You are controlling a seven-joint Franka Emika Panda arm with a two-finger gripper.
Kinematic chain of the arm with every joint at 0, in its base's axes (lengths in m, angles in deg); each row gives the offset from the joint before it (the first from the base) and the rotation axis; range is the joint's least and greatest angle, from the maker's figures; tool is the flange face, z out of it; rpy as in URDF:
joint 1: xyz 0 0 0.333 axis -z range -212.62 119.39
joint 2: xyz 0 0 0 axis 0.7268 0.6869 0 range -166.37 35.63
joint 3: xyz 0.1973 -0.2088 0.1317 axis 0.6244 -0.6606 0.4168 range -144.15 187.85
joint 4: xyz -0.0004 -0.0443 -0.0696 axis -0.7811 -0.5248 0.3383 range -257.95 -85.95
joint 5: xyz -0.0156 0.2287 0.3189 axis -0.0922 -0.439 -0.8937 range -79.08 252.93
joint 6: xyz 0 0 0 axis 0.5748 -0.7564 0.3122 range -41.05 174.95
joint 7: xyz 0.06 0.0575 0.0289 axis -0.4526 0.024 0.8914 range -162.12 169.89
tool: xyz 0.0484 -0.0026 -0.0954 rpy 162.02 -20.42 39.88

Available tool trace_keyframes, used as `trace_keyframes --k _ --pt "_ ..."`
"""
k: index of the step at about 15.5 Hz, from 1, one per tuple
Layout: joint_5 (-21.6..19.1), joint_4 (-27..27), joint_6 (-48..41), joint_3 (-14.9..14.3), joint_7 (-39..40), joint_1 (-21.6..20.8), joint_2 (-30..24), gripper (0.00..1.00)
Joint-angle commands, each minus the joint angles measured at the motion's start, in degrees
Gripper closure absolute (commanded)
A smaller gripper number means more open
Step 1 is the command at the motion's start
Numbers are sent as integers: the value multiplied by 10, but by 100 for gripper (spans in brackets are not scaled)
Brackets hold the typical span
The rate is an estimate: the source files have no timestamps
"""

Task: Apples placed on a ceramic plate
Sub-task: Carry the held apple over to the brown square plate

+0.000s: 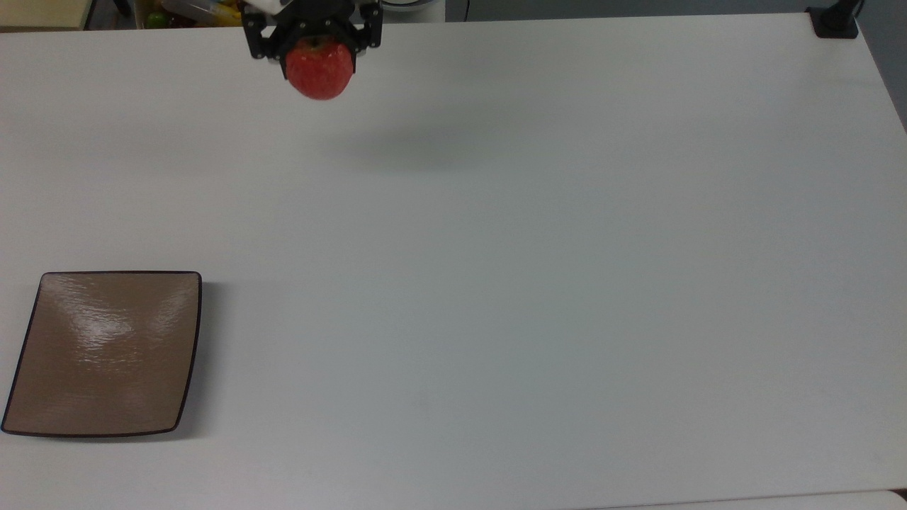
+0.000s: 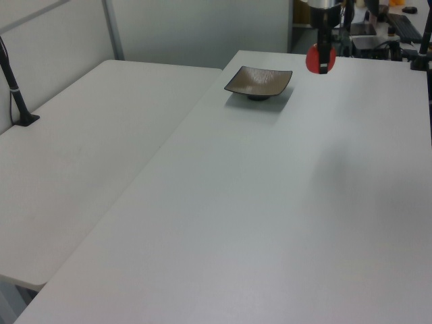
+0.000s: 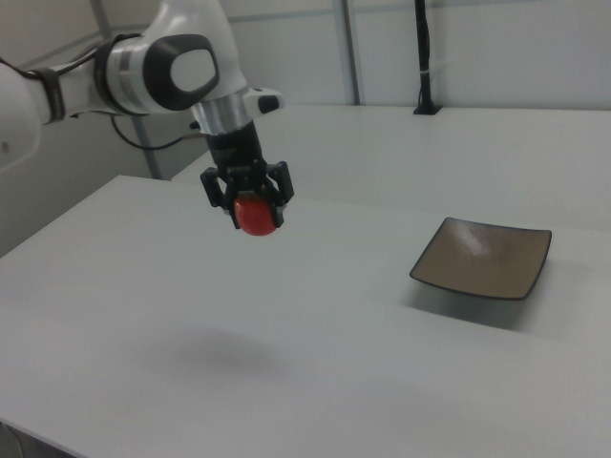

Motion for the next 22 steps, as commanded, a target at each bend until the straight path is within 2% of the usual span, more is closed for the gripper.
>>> trace_keyframes --k 1,6,7,9,16,22 --pt "-31 107 -28 -15 4 13 85 99" --pt "-42 260 -17 -23 2 59 202 99" --pt "-42 289 9 -23 2 73 231 99" --pt "-42 291 79 -15 1 107 257 99" --pt "-36 339 230 -19 -48 141 383 98" --pt "-32 349 355 -24 -68 158 448 96"
